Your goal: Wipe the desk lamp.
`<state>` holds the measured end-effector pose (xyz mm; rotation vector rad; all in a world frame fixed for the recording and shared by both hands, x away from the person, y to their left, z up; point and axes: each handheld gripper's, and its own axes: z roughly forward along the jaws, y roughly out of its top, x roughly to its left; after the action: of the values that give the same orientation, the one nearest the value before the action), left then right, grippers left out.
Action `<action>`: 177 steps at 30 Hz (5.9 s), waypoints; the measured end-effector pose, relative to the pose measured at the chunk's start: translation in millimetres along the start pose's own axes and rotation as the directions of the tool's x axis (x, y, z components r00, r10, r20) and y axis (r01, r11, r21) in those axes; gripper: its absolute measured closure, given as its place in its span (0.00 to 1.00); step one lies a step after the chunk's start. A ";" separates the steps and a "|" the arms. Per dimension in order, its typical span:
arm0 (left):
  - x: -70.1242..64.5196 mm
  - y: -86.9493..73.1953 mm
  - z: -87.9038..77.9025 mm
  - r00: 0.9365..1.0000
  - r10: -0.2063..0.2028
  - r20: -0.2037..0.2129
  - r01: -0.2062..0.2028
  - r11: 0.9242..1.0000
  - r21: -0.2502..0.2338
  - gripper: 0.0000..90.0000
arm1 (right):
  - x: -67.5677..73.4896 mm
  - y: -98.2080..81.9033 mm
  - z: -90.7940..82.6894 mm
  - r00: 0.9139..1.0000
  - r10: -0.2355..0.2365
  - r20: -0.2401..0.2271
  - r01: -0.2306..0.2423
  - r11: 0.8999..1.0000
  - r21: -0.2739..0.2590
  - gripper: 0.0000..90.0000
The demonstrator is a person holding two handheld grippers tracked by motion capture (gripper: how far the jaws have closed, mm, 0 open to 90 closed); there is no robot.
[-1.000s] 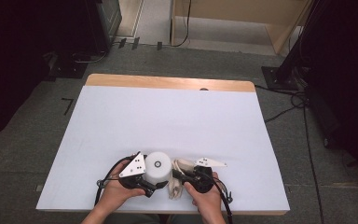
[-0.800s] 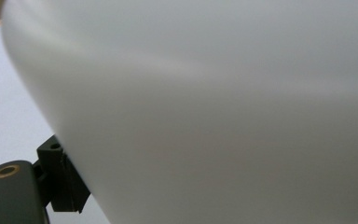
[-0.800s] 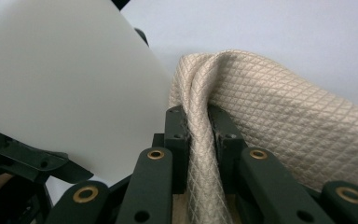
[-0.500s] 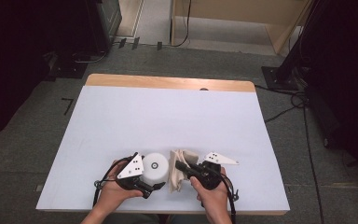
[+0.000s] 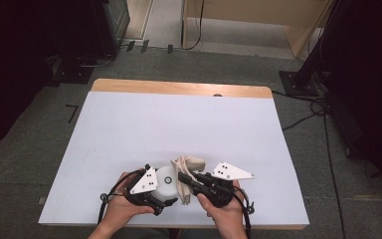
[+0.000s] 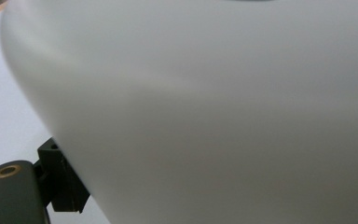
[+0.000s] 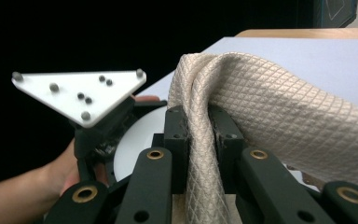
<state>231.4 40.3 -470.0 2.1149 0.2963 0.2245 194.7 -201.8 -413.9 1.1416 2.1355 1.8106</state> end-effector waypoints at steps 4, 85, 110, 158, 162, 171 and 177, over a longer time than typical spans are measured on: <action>2.7 3.2 -7.1 1.000 -0.004 -0.011 0.004 1.000 -0.014 0.09 | -1.6 -0.2 -0.5 1.000 0.000 0.015 0.000 1.000 0.005 0.88; -10.0 16.5 4.0 0.998 0.008 -0.061 -0.003 0.997 0.076 0.09 | -11.1 -4.4 6.3 0.999 -0.033 0.042 0.032 0.999 0.024 0.91; -4.3 13.6 4.5 0.997 -0.041 -0.065 0.045 0.998 0.048 0.09 | -11.3 -5.0 6.5 1.000 -0.010 0.025 0.010 1.000 0.019 0.91; 22.7 -9.3 -9.2 0.938 -0.346 -0.021 0.321 0.889 -0.328 0.09 | -21.3 -39.6 29.4 0.989 0.121 0.087 -0.120 0.993 -0.022 0.89; 23.9 -9.3 -12.6 0.943 -0.332 -0.003 0.310 0.887 -0.343 0.09 | -28.1 -50.2 38.3 0.987 0.135 0.085 -0.140 0.989 0.051 0.90; 13.5 -5.6 -1.2 0.975 -0.220 0.030 0.218 0.930 -0.296 0.09 | -33.6 -29.2 20.6 0.984 0.166 0.059 -0.163 0.985 -0.049 0.90; 6.6 -4.5 8.7 0.987 -0.156 0.036 0.160 0.950 -0.267 0.09 | -35.1 -10.6 -0.7 0.984 0.178 0.018 -0.172 0.969 -0.177 0.90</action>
<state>239.5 37.6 -478.2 1.8133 0.4017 0.1460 214.4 -223.6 -436.0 1.3419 1.8661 1.9897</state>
